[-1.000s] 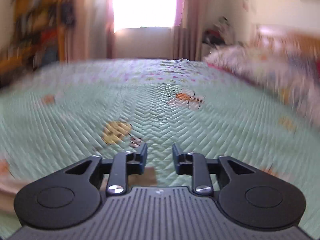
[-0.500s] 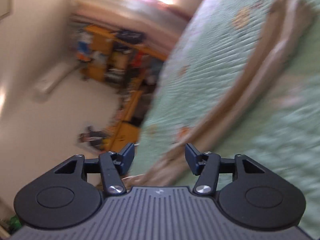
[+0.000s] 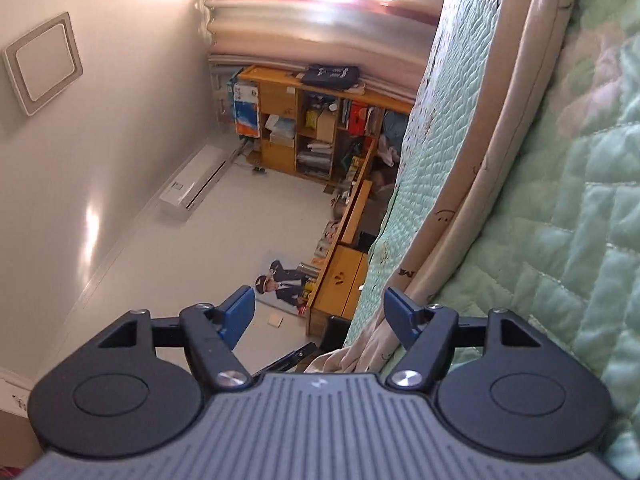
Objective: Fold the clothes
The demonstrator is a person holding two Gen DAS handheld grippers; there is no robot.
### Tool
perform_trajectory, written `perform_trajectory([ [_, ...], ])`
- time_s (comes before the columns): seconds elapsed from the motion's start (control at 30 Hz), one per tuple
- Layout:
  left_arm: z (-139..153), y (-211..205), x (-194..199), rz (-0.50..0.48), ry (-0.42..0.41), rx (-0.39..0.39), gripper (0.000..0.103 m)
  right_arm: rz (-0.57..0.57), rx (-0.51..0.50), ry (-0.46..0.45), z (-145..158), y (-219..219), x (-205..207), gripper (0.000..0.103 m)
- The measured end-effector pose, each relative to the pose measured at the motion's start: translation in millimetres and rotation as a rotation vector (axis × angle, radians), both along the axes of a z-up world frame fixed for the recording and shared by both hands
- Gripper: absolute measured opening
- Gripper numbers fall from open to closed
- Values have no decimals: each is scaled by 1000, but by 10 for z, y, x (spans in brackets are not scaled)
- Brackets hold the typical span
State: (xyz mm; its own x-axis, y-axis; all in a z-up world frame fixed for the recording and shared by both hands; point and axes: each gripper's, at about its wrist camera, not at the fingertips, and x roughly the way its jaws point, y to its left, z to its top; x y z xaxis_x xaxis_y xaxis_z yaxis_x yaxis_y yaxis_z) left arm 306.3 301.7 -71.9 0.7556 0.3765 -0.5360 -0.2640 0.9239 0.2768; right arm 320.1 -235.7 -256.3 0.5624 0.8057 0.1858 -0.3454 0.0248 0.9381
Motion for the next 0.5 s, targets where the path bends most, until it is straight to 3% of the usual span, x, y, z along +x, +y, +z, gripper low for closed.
perform_trajectory([
  [0.03, 40, 178, 15, 66, -11, -70, 85, 7, 3, 0, 1, 0, 19, 73],
  [0.13, 81, 514, 54, 98, -9, -221, 85, 17, 26, 5, -21, 5, 35, 73],
  [0.17, 84, 527, 94, 71, 12, -204, 85, 19, 31, 7, -23, 4, 40, 73],
  [0.37, 23, 14, 352, -186, 178, 135, 86, 30, 46, 10, -40, -28, 5, 73],
  [0.5, -75, -126, 465, -227, 301, 245, 86, 35, 52, 12, -62, -49, -19, 73],
])
